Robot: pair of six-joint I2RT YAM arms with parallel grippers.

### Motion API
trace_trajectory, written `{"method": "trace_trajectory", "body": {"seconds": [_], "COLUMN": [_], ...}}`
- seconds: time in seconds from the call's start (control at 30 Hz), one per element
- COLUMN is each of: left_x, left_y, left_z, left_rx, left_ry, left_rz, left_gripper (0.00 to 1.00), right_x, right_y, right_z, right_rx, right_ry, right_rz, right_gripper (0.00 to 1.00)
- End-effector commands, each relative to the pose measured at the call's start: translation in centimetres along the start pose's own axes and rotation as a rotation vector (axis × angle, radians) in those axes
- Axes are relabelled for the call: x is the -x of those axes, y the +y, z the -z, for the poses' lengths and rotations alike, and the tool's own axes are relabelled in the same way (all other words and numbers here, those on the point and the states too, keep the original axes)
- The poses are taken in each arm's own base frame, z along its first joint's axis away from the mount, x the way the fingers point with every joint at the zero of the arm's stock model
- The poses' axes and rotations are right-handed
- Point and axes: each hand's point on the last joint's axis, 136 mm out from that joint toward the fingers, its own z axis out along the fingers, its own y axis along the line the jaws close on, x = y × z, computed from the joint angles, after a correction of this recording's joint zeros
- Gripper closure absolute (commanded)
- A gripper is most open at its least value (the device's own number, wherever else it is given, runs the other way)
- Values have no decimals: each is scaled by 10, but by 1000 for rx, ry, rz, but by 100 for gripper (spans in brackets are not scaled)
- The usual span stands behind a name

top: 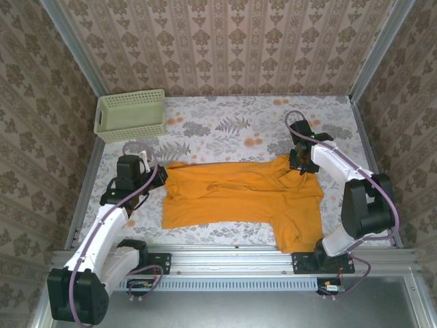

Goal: Fold the inside-out t-shirt

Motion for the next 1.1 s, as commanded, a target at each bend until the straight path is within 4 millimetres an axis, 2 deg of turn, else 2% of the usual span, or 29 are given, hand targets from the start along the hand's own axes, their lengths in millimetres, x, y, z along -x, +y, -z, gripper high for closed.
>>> {"method": "trace_trajectory", "body": {"seconds": [0.0, 0.33, 0.47, 0.53, 0.6, 0.67, 0.8, 0.9, 1.07], "left_x": [2, 1, 2, 3, 3, 2, 3, 4, 3], "left_y": [-1, 0, -1, -1, -1, -1, -1, -3, -2], "left_z": [2, 1, 2, 3, 3, 4, 3, 4, 5], "left_rx": [-9, -4, -7, -7, -7, -5, -6, -12, -9], "left_ry": [-10, -7, -11, -14, -14, -11, -14, -18, -16], "left_rz": [12, 12, 10, 9, 6, 7, 12, 12, 7], "left_gripper": [100, 100, 100, 100, 100, 100, 100, 100, 100], "right_x": [3, -2, -3, 0, 3, 4, 0, -5, -5], "right_y": [0, -39, -48, -45, -33, -12, 7, 12, 12], "right_z": [-7, 3, 0, 4, 11, 19, 30, 20, 3], "right_rx": [-31, -157, -160, -128, -41, 85, 125, 108, 61], "right_ry": [12, -32, -22, -34, -54, -68, -94, -57, -26], "right_rz": [-13, -47, -70, -75, -92, -101, -79, -81, -78], "right_gripper": [58, 68, 76, 79, 77, 69, 55, 53, 58]}}
